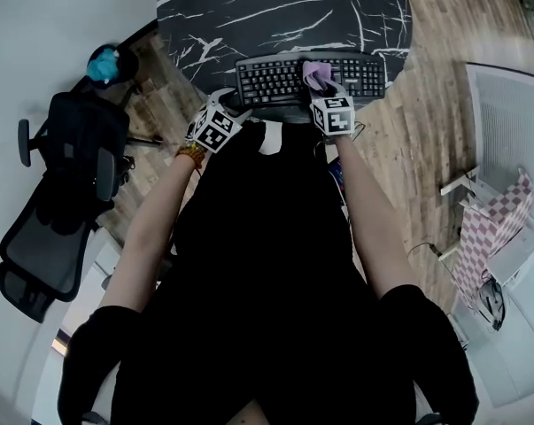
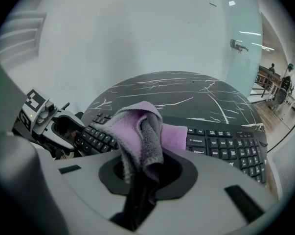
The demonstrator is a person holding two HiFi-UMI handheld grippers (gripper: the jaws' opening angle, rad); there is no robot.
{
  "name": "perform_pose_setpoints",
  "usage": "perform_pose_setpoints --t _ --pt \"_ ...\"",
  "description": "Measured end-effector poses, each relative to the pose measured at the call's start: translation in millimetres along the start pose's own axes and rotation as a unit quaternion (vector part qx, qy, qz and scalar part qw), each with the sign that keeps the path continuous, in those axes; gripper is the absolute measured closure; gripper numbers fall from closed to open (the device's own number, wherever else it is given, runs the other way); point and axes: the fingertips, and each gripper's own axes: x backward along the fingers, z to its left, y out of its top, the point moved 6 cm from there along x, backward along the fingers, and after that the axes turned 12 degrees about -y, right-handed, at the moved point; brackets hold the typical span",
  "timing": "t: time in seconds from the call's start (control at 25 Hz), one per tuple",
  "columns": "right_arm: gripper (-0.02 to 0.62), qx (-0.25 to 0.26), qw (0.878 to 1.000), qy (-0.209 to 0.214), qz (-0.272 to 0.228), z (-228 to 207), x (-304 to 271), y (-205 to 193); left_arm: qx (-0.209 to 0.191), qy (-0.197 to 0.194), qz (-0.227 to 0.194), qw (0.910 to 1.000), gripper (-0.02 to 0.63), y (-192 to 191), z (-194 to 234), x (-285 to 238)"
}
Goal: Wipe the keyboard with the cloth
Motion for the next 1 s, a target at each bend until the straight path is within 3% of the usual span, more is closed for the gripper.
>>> perform_pose_setpoints --t 0.36,0.64,1.0 --pt "0.526 -0.046 0.999 -0.012 -0.004 1.7 -0.8 -0.3 0.004 -0.001 -0.002 1.0000 0.337 1.2 0.0 0.4" --pt "0.526 -0.021 1.000 -0.004 -0.012 15.2 1.0 3.1 0.002 -0.001 -0.008 1.0000 0.337 2.2 -0.3 -1.5" --pt "0.526 -0.011 0.999 -0.026 -0.023 24.0 4.0 6.4 0.002 0.002 -0.003 1.0000 0.336 1.2 -0.5 -0.7"
